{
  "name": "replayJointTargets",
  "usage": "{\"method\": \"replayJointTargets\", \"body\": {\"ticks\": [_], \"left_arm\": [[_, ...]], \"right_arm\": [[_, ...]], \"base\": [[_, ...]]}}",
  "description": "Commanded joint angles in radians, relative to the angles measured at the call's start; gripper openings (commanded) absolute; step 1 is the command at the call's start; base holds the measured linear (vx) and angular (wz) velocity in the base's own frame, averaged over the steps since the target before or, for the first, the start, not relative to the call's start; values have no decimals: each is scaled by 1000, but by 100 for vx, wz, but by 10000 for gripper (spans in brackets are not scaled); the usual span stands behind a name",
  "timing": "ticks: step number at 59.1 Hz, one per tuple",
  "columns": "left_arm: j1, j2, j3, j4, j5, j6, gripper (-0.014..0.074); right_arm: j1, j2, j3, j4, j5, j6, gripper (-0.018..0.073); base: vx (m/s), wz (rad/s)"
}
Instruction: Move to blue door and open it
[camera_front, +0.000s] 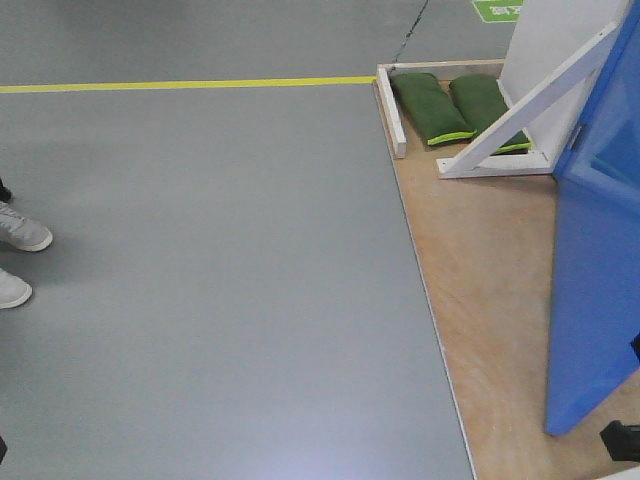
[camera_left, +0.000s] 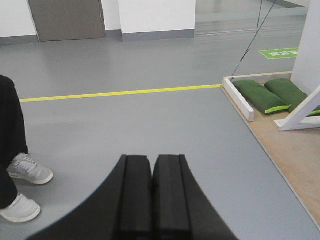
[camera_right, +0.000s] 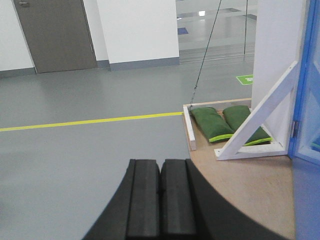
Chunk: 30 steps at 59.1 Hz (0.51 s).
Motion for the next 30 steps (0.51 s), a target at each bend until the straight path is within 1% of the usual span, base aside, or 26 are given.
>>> {"method": "replayJointTargets", "body": {"ticks": [1, 30], "left_arm": [[-6, -12, -26, -2, -84, -7, 73], [-6, -12, -26, -2, -84, -7, 73]], "right_arm": [[-3, -14, 2, 0, -81, -4, 12], [-3, -14, 2, 0, -81, -4, 12]], "base": [[41, 0], [39, 2]]}}
